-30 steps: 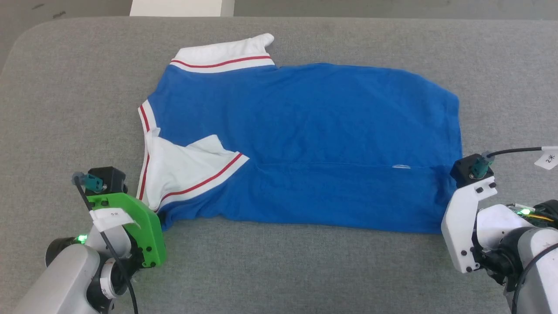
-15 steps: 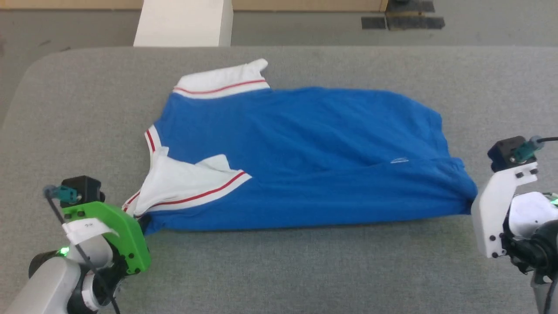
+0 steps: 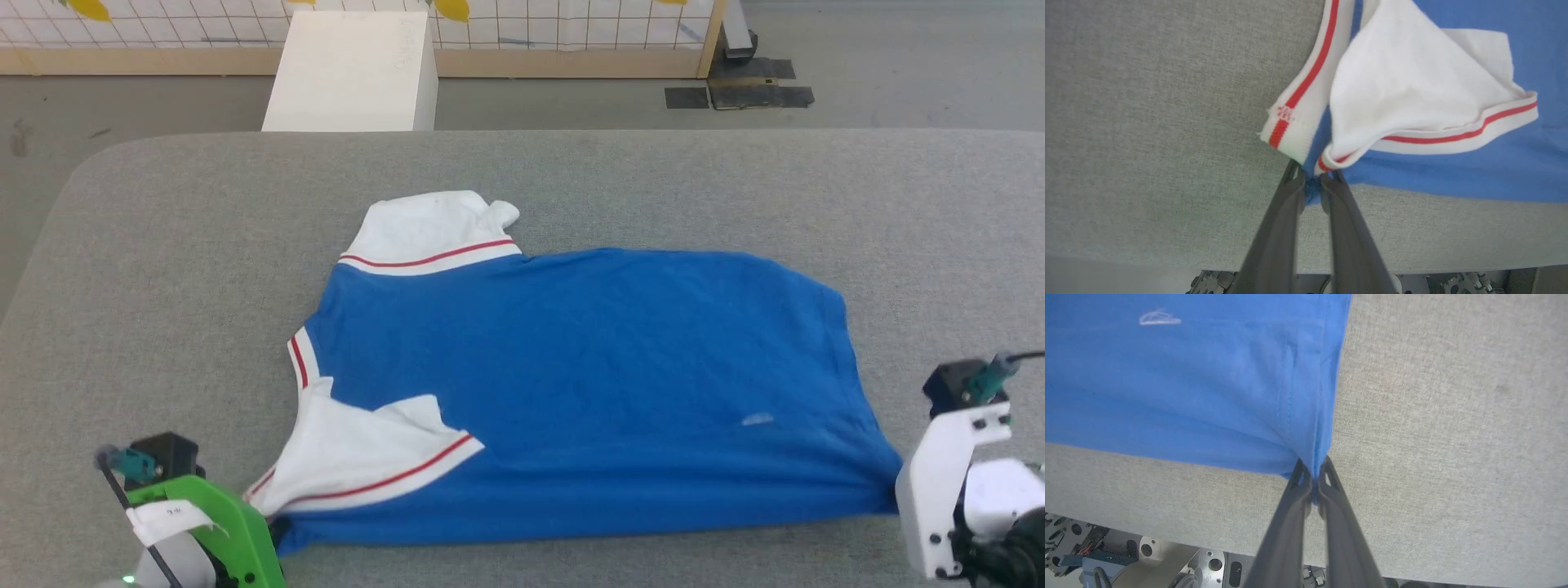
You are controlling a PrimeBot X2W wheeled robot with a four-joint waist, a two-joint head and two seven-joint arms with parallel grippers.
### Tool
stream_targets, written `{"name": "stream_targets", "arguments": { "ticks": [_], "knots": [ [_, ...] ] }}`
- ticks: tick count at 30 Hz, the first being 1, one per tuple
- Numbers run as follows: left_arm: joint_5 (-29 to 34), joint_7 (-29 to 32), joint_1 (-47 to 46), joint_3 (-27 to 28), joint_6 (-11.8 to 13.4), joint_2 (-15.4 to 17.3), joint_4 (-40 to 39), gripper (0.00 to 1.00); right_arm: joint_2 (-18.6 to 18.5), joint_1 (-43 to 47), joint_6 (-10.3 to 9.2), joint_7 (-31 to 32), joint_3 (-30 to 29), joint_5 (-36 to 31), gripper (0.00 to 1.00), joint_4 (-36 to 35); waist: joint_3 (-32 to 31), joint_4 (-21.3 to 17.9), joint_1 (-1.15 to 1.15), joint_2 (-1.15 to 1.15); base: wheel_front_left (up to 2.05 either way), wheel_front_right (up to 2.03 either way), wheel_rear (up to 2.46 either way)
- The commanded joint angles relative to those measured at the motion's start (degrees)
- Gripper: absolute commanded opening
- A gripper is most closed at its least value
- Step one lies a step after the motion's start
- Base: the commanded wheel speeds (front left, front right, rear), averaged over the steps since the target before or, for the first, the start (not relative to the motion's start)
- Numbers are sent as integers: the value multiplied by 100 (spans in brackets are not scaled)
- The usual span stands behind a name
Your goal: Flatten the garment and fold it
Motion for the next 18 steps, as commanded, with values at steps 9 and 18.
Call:
{"name": "stream_targets", "arguments": {
  "ticks": [9,18],
  "knots": [
    [-140,57,-167,-167,-258,-245,784,0,125,64,-9,-235,131,5,0,755,178,11,0,0,0,0,0],
    [-66,2,-576,-239,-444,-342,1240,100,99,-113,-9,-475,277,128,100,1083,139,-1,0,0,0,0,0]
  ]
}}
